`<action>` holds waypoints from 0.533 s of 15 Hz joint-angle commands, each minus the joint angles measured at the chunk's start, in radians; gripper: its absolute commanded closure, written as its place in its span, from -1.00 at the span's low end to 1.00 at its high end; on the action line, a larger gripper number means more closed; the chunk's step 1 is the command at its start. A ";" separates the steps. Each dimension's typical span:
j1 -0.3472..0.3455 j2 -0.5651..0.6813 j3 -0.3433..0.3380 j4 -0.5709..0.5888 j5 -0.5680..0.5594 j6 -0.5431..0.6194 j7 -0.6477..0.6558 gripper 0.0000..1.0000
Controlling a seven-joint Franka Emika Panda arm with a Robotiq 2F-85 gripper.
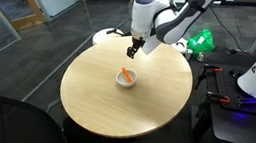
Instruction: Put the orange marker in the white bowl
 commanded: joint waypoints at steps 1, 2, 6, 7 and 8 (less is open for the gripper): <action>-0.107 -0.186 0.091 -0.109 -0.067 -0.099 -0.021 -1.00; -0.144 -0.222 0.120 -0.127 -0.075 -0.126 -0.042 -1.00; -0.271 -0.226 0.236 -0.116 -0.063 -0.154 -0.078 -1.00; -0.287 -0.249 0.247 -0.130 -0.060 -0.161 -0.091 -1.00; -0.294 -0.263 0.251 -0.141 -0.058 -0.161 -0.096 -1.00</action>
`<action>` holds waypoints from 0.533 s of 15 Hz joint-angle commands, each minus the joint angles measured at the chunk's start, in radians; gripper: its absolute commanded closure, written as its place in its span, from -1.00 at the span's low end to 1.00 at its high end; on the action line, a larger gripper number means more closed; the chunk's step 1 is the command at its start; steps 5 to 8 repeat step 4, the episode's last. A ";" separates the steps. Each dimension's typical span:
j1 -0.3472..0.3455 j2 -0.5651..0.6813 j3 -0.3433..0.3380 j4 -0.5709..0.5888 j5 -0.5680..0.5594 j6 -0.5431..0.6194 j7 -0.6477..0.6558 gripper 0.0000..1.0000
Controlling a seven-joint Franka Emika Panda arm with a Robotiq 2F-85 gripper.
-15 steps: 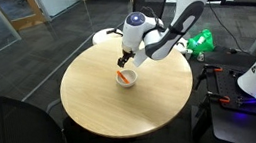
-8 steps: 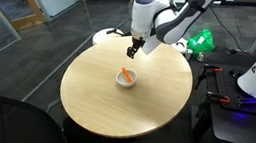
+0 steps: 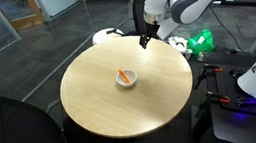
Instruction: Put the orange marker in the white bowl
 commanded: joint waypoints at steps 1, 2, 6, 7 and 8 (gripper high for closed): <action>-0.088 -0.006 0.088 -0.004 -0.002 -0.003 -0.004 -1.00; -0.087 -0.007 0.089 -0.007 -0.002 -0.003 -0.005 -1.00; -0.087 -0.006 0.091 -0.009 -0.002 -0.003 -0.005 -1.00; -0.087 -0.006 0.091 -0.009 -0.002 -0.003 -0.005 -1.00; -0.087 -0.006 0.091 -0.009 -0.002 -0.003 -0.005 -1.00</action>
